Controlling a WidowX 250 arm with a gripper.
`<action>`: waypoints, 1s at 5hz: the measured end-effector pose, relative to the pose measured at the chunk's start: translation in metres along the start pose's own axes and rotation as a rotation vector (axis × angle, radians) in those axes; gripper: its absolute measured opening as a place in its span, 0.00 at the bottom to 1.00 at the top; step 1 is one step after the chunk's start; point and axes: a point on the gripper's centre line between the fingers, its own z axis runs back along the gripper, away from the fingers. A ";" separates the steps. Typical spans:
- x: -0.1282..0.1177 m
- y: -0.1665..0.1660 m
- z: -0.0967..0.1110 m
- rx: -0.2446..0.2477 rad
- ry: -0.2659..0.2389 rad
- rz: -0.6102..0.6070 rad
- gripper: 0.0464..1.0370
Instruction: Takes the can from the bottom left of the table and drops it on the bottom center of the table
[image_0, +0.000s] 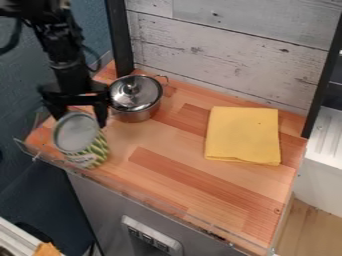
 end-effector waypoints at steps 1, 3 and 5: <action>-0.009 -0.039 -0.009 -0.058 0.010 -0.014 0.96; -0.007 -0.134 -0.034 -0.167 0.046 -0.123 0.96; 0.007 -0.185 -0.029 -0.188 0.015 -0.217 0.96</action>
